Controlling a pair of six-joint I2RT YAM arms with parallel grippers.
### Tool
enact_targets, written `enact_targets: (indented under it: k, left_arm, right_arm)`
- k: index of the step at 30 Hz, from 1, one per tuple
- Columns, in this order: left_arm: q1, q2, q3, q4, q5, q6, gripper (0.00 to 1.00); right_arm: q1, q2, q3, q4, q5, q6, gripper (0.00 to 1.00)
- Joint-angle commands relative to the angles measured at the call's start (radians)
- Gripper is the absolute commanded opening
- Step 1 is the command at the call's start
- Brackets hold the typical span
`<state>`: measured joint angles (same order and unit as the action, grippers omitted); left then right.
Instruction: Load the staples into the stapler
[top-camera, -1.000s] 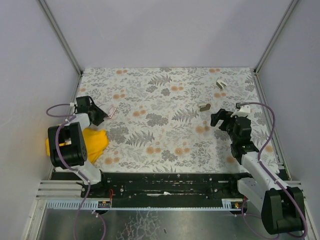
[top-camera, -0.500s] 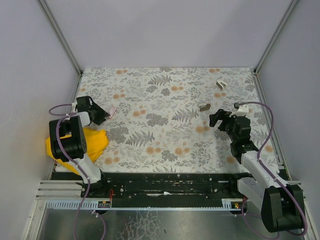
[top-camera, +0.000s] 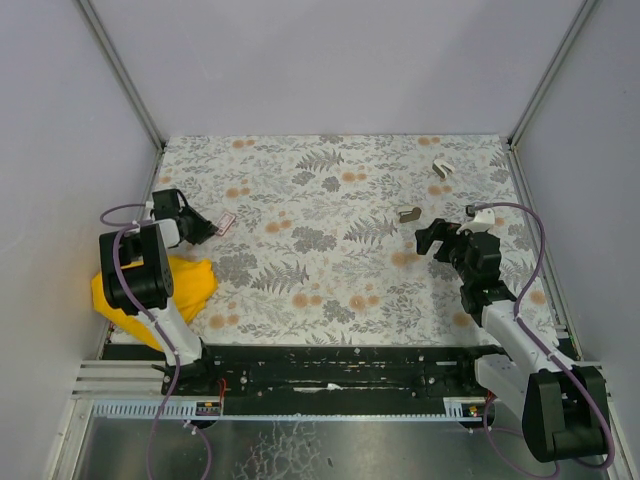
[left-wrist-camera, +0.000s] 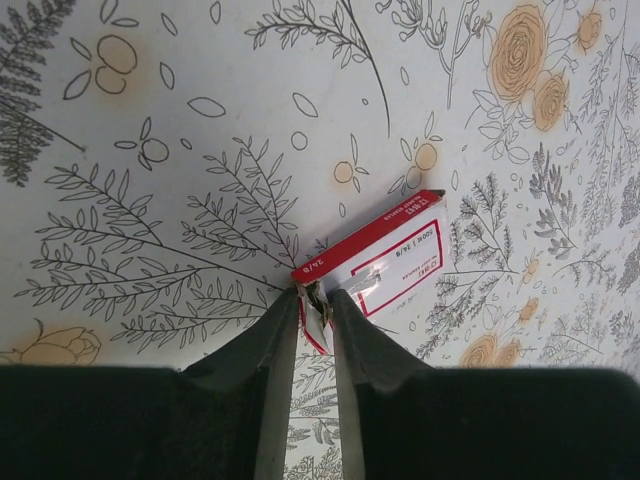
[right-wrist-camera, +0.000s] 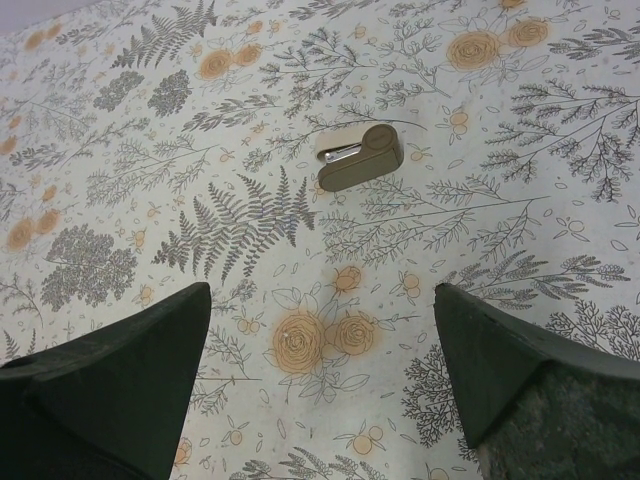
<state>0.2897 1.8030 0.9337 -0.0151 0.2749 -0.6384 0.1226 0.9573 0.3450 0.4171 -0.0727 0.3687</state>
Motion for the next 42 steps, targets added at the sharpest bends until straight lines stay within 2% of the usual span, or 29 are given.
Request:
enact_targets:
  k: [1,8,14,17,21,25,28,32,35,39,42]
  left_arm:
    - [0.006,0.042,0.024,-0.020,0.015,0.060,0.18]
    - [-0.037,0.093,0.082,-0.089,0.040,0.157,0.11]
    - [-0.128,0.095,0.117,-0.148,0.023,0.256,0.04]
    - [-0.189,0.080,0.124,-0.165,0.022,0.297,0.00]
    - [-0.288,0.040,0.117,-0.187,0.042,0.333,0.00]
    - [-0.452,-0.007,0.114,-0.232,0.050,0.356,0.00]
    - [-0.568,-0.043,0.089,-0.265,0.055,0.353,0.00]
    - [-0.685,-0.105,0.028,-0.292,0.022,0.330,0.00]
    - [-0.714,-0.155,-0.024,-0.292,0.013,0.298,0.00]
    - [-0.718,-0.229,-0.096,-0.256,0.037,0.244,0.00]
    - [-0.727,-0.286,-0.156,-0.214,0.055,0.171,0.00]
  right_arm:
    - [0.005,0.003,0.045,0.066,-0.034,0.000,1.00]
    - [0.005,0.009,0.045,0.072,-0.051,-0.003,1.00]
    - [0.005,0.009,0.046,0.069,-0.058,-0.008,1.00]
    - [0.005,0.014,0.049,0.068,-0.073,-0.007,1.00]
    - [0.004,0.023,0.062,0.045,-0.095,-0.017,1.00]
    - [0.005,0.067,0.100,-0.014,-0.123,-0.009,1.00]
    - [0.004,0.133,0.152,-0.081,-0.170,0.040,0.96]
    - [0.014,0.271,0.225,-0.173,-0.339,0.106,0.85]
    - [0.040,0.349,0.249,-0.224,-0.486,0.169,0.77]
    - [0.121,0.399,0.237,-0.248,-0.525,0.277,0.71]
    - [0.171,0.429,0.210,-0.185,-0.563,0.368,0.64]
